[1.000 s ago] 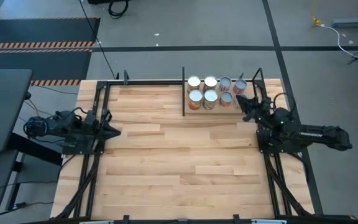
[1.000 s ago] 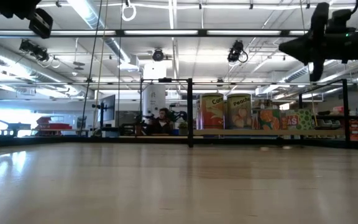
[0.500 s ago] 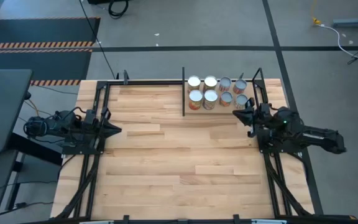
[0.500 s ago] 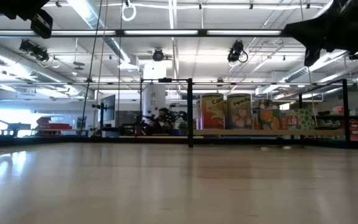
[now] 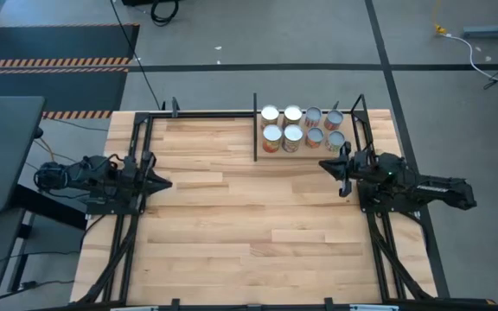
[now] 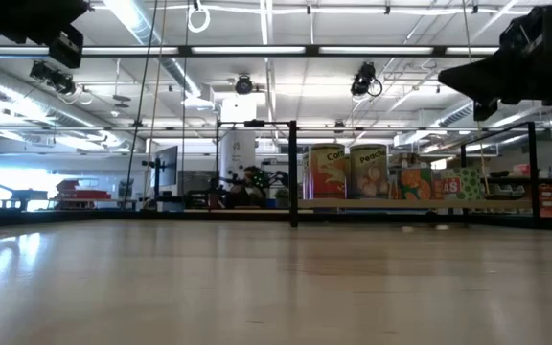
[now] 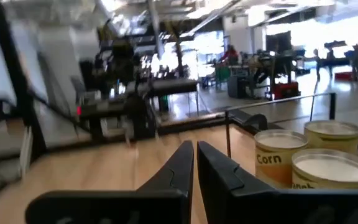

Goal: Pick and place cans onto a shelf
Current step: Return to Home Position

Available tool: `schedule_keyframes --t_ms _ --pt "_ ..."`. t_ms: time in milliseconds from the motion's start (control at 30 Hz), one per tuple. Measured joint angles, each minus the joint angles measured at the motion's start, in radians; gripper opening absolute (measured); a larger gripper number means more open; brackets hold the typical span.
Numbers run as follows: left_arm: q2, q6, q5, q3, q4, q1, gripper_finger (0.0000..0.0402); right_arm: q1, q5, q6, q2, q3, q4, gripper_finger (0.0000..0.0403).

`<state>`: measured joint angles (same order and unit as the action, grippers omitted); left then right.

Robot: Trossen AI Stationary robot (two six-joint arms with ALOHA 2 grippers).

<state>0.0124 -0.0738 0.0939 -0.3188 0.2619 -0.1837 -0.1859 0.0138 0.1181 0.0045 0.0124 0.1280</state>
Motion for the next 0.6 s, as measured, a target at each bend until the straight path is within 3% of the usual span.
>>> schedule_keyframes --t_ms 333,467,600 --pt "-0.007 0.006 -0.038 0.288 -0.255 0.000 0.0025 0.004 -0.014 -0.061 0.014 0.000 -0.065 0.0026" --pt "0.014 0.090 -0.098 0.310 -0.293 -0.001 0.0025 0.004 -0.014 -0.062 0.015 0.000 -0.054 0.0025" --pt "0.026 0.167 -0.079 0.309 -0.286 0.000 0.0025 0.004 -0.012 -0.062 0.015 0.000 -0.053 0.0026"
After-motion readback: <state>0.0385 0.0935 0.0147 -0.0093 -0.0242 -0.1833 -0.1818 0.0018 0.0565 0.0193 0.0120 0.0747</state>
